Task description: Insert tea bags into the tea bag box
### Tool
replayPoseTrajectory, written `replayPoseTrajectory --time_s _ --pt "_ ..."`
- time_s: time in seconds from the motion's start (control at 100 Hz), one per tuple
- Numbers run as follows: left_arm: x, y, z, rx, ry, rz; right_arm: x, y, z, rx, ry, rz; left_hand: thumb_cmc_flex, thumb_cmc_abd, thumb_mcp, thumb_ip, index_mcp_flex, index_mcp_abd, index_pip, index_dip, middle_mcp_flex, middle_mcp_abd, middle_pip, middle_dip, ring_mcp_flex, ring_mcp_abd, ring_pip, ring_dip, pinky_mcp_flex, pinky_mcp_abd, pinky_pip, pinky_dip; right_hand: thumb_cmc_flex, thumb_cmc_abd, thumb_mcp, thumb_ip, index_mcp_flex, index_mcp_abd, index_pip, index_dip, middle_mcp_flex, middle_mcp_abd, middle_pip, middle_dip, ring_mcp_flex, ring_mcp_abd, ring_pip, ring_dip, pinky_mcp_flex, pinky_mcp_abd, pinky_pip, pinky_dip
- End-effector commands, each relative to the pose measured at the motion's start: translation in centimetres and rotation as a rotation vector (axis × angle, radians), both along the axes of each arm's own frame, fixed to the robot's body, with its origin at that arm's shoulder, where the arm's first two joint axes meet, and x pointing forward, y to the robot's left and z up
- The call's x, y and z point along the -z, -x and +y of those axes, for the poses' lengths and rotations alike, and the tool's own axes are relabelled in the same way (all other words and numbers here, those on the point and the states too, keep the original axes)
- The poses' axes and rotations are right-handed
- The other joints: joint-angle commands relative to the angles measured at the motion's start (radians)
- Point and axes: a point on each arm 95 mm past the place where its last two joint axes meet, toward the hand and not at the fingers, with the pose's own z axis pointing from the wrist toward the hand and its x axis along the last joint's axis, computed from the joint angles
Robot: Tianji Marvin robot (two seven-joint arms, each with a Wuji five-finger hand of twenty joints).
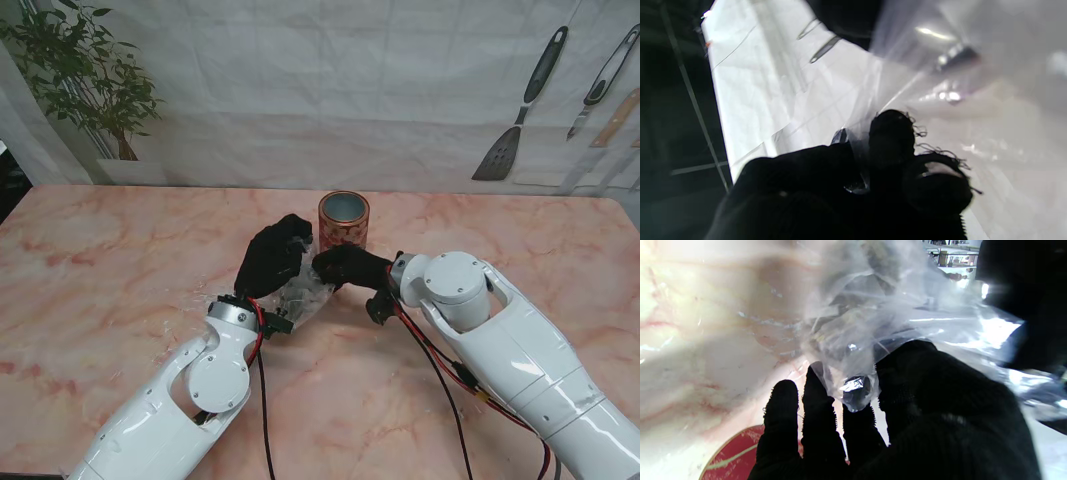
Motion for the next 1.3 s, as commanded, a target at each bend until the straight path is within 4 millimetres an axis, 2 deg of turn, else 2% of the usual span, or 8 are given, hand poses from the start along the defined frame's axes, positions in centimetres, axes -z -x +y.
replayPoseTrajectory --time_s 0.0,0.18,0.42,0.84,1.04,1.1,1.21,1.29 --pt "-0.3 0.2 -1.1 0.031 0.029 0.007 0.4 0.0 0.4 -0.024 -0.005 0.021 0.141 0.034 0.057 -0.017 -0.032 -0.017 0.009 0.012 -0.015 -0.061 0.032 0.035 -0.02 0.093 -0.038 -0.019 -0.014 -0.139 -0.009 -0.027 -0.044 -0.041 -0.024 0.016 0.066 -0.03 0.037 -0.026 -0.008 -0.003 -0.003 -0.015 -0.009 -0.007 0.003 -0.007 -0.008 -0.019 -0.012 -0.001" --pt "0.2 0.5 -1.8 0.062 0.041 0.01 0.7 -0.4 0.9 -0.082 0.005 0.018 0.151 0.038 0.047 -0.034 -0.038 -0.021 0.01 0.01 -0.026 -0.064 0.027 0.036 -0.032 0.103 -0.071 -0.036 -0.022 -0.117 -0.05 -0.043 -0.332 -0.086 0.046 0.11 0.144 -0.011 -0.159 0.114 -0.01 0.0 -0.011 -0.02 -0.017 -0.006 0.003 -0.012 -0.007 -0.012 -0.017 0.004" --pt "0.7 0.8 -2.2 0.094 0.044 0.028 0.5 -0.5 0.9 -0.1 -0.005 0.037 0.162 0.041 0.039 -0.054 -0.044 -0.02 0.01 0.009 -0.034 -0.063 0.023 0.038 -0.044 0.115 -0.088 -0.045 -0.026 -0.091 -0.074 -0.052 -0.456 -0.144 0.036 0.111 0.109 -0.001 -0.218 0.138 -0.023 0.004 -0.022 -0.018 -0.027 -0.002 0.003 -0.011 -0.011 0.003 -0.02 0.005" --pt "1.0 0.6 -2.2 0.109 0.045 0.023 0.0 -1.1 0.6 -0.203 0.006 0.045 0.185 0.059 0.005 -0.085 -0.055 -0.04 0.016 0.018 -0.057 -0.079 0.009 0.05 -0.096 0.137 -0.123 -0.038 -0.037 -0.026 -0.135 -0.076 -0.458 -0.317 0.127 0.078 -0.081 0.025 -0.233 0.255 -0.12 0.013 -0.055 0.005 -0.099 -0.011 -0.012 -0.023 -0.033 -0.009 -0.054 -0.007" --pt "0.9 0.8 -2.4 0.112 0.058 0.009 0.5 -1.1 0.9 -0.2 0.038 0.019 0.187 0.059 0.005 -0.087 -0.057 -0.039 0.017 0.019 -0.058 -0.078 0.008 0.053 -0.085 0.113 -0.127 -0.041 -0.036 -0.023 -0.136 -0.076 -0.29 -0.348 0.168 0.101 -0.043 0.003 -0.228 0.269 -0.083 0.004 -0.042 0.009 -0.063 -0.01 -0.004 -0.023 -0.016 -0.01 -0.04 0.003" --pt "0.8 0.8 -2.5 0.113 0.066 0.007 0.7 -1.1 1.1 -0.182 0.037 0.021 0.187 0.058 0.005 -0.087 -0.058 -0.038 0.018 0.019 -0.057 -0.078 0.009 0.053 -0.084 0.115 -0.127 -0.041 -0.036 -0.026 -0.137 -0.076 -0.247 -0.344 0.209 0.101 0.013 -0.003 -0.253 0.229 -0.057 0.006 -0.044 0.005 -0.047 -0.002 -0.002 -0.023 -0.01 0.0 -0.034 0.002" --pt "0.7 0.9 -2.5 0.11 0.075 0.003 1.1 -1.1 1.4 -0.167 0.035 0.029 0.187 0.055 0.008 -0.087 -0.057 -0.038 0.019 0.02 -0.056 -0.075 0.01 0.053 -0.081 0.117 -0.127 -0.041 -0.035 -0.034 -0.135 -0.075 -0.057 -0.281 0.128 0.009 0.04 -0.02 -0.047 -0.128 -0.003 -0.004 -0.041 -0.006 -0.011 0.002 0.003 -0.024 0.005 0.002 -0.021 -0.005" --pt "0.7 0.9 -2.4 0.108 0.079 0.001 1.4 -1.0 1.6 -0.153 0.021 0.034 0.186 0.055 0.011 -0.086 -0.057 -0.039 0.02 0.02 -0.055 -0.075 0.011 0.052 -0.079 0.117 -0.125 -0.041 -0.035 -0.038 -0.132 -0.074 0.017 -0.174 0.094 0.028 0.104 -0.005 -0.006 -0.165 0.029 -0.01 -0.035 -0.01 0.006 0.001 0.005 -0.025 0.008 -0.002 -0.015 -0.006"
